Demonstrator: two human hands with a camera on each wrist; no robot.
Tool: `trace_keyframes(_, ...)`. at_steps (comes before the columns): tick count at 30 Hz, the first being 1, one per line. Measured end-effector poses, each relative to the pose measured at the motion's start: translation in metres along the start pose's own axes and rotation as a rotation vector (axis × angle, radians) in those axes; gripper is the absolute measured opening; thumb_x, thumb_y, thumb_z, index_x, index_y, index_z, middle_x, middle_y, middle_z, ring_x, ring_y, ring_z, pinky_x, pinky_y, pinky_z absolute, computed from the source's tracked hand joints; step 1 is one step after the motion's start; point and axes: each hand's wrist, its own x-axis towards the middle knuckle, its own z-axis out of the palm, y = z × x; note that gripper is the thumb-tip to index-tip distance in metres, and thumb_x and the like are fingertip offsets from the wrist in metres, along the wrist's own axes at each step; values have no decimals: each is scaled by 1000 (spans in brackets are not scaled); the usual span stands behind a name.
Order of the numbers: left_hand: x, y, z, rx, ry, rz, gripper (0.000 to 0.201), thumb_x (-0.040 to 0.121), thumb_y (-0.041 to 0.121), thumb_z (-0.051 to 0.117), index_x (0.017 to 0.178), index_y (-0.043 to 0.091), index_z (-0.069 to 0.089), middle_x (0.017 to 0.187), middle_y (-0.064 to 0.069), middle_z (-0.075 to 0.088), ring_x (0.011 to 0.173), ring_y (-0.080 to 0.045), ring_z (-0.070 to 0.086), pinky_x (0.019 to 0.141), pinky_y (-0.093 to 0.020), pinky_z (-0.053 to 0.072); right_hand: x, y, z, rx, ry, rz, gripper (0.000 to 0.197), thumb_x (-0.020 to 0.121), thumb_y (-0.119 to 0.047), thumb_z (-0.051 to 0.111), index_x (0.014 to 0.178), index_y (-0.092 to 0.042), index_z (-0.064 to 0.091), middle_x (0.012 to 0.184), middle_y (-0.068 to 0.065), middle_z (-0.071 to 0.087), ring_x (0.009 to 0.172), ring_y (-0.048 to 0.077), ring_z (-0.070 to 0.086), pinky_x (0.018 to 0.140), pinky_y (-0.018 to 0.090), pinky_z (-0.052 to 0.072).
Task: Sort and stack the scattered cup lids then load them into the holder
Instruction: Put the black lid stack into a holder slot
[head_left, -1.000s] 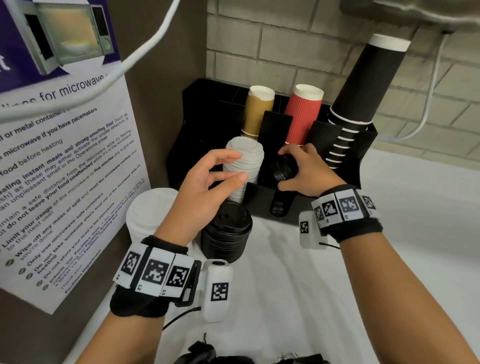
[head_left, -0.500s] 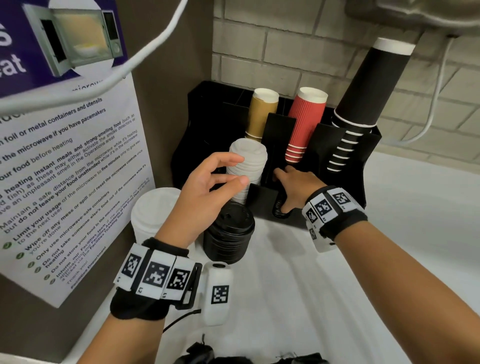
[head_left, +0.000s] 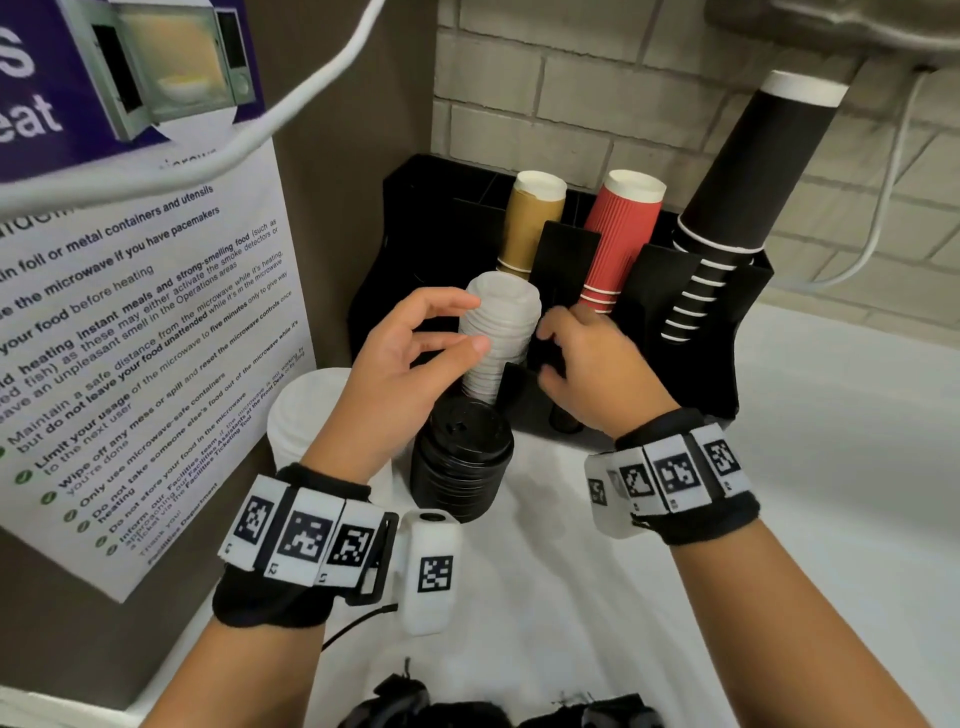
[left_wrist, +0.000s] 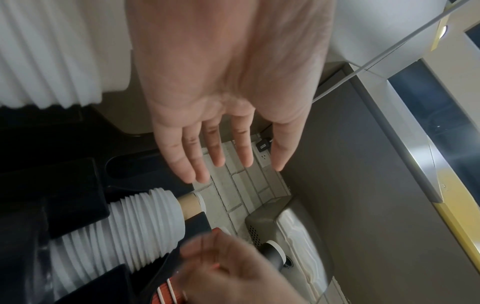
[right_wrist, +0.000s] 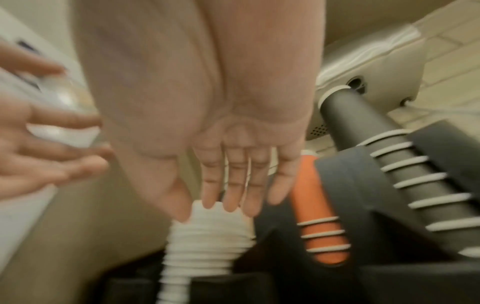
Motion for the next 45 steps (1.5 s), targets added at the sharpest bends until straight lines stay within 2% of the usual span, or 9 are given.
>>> trace_keyframes(3, 2, 1, -3, -1, 10, 22, 27, 81, 31, 66, 107, 38, 63, 118, 16, 59, 100, -6, 65, 92, -33, 53, 0, -23, 4, 353, -169, -115, 42, 84, -31, 69, 119, -12, 57, 114, 7, 55, 106, 22, 55, 93, 38, 46)
trace_keyframes(6, 3, 2, -5, 4, 20, 36, 27, 81, 32, 67, 106, 39, 63, 118, 15, 59, 99, -4, 66, 87, -30, 53, -1, -34, 21, 370, -491, -117, 81, 71, -51, 77, 140, -25, 41, 130, 1, 46, 121, 16, 44, 102, 32, 42)
trace_keyframes(12, 3, 3, -10, 16, 33, 42, 34, 75, 45, 66, 108, 39, 63, 118, 16, 60, 102, -6, 65, 96, -37, 52, 1, -40, 48, 347, -560, -97, 96, 63, -46, 83, 142, -34, 30, 128, 2, 43, 120, 21, 42, 98, 34, 44)
trace_keyframes(26, 4, 1, -8, 2, 85, 56, 30, 82, 32, 67, 111, 33, 61, 120, 12, 59, 102, -5, 63, 92, -32, 53, 3, -29, 35, 567, -378, -90, 79, 67, -28, 83, 134, -26, 41, 123, 2, 50, 113, 17, 51, 99, 37, 47)
trace_keyframes(29, 3, 0, -10, 29, 73, 58, 54, 70, 46, 72, 120, 42, 54, 128, 13, 54, 113, -6, 59, 91, -27, 51, 0, -25, 13, 901, -245, -49, 71, 74, -19, 81, 134, -25, 43, 123, 4, 54, 106, 15, 59, 97, 37, 48)
trace_keyframes(33, -1, -2, -4, 57, -246, -12, 101, 56, 43, 84, 138, 60, 26, 149, 17, 32, 134, -9, 45, 100, -30, 49, -3, -22, -6, 1231, -198, -104, 66, 80, -10, 69, 138, -14, 39, 133, 14, 50, 119, 26, 56, 103, 38, 46)
trace_keyframes(37, -1, -2, 1, -6, -216, 81, 90, 66, 27, 84, 140, 43, 35, 139, 24, 43, 131, -11, 49, 98, -32, 52, -2, -20, -7, 1243, -230, -160, 68, 81, -6, 71, 139, -14, 37, 133, 5, 50, 120, 18, 55, 100, 32, 47)
trace_keyframes(42, -2, -4, 0, -67, -180, 38, 85, 59, 30, 85, 134, 39, 45, 136, 20, 47, 123, -12, 55, 88, -37, 57, -5, -10, -4, 1329, -254, -121, 67, 82, -19, 69, 142, -20, 40, 138, 17, 44, 123, 34, 52, 102, 58, 42)
trace_keyframes(45, -3, -7, 2, -48, -166, 34, 84, 59, 32, 86, 132, 38, 46, 138, 16, 47, 123, -14, 54, 89, -39, 57, -6, -9, -4, 1303, -236, -106, 63, 81, -24, 73, 137, -24, 45, 131, 13, 54, 116, 32, 58, 97, 52, 49)
